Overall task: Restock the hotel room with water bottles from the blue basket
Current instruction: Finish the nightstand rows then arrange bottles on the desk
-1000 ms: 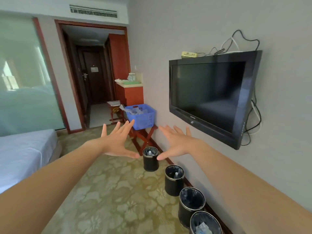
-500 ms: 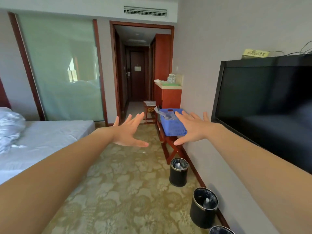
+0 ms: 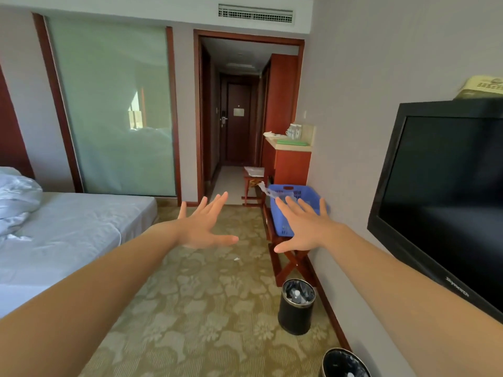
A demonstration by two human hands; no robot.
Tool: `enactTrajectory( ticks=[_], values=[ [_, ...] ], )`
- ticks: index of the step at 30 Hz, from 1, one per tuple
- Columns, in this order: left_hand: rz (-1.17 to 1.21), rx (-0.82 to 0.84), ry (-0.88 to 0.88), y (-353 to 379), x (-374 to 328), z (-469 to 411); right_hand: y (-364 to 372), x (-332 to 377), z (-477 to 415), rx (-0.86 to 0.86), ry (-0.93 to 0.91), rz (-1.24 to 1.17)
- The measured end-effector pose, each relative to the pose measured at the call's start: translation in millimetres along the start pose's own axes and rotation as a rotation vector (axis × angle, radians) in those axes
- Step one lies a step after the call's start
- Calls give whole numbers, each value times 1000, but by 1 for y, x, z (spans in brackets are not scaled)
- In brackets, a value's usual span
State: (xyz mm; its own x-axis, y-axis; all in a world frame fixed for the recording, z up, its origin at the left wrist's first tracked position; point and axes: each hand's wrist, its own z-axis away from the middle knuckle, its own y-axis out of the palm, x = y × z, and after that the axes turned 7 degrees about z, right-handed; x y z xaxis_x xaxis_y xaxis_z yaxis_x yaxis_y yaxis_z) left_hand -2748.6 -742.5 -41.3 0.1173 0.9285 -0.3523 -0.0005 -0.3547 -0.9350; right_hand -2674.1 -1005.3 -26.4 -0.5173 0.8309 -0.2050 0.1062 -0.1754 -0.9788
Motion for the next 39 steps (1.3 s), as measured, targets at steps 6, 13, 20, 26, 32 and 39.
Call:
enactTrajectory(
  ticks=[6,13,20,26,32,39],
  values=[
    [3,-7,-5,1,44,-93,12,-15,-90,46,32,8],
    [26,22,51,-42,110,-225,-12,-27,-230,38,40,-45],
    [-21,95,109,-51,162,-328,1,-40,-333,92,7,-83],
    [8,136,120,-41,200,-407,20,-75,-408,71,54,-105],
    [10,150,129,-38,225,-512,37,-121,-500,92,55,-106],
    [-1,143,166,-56,224,-657,23,-210,-615,60,127,-167]
  ],
)
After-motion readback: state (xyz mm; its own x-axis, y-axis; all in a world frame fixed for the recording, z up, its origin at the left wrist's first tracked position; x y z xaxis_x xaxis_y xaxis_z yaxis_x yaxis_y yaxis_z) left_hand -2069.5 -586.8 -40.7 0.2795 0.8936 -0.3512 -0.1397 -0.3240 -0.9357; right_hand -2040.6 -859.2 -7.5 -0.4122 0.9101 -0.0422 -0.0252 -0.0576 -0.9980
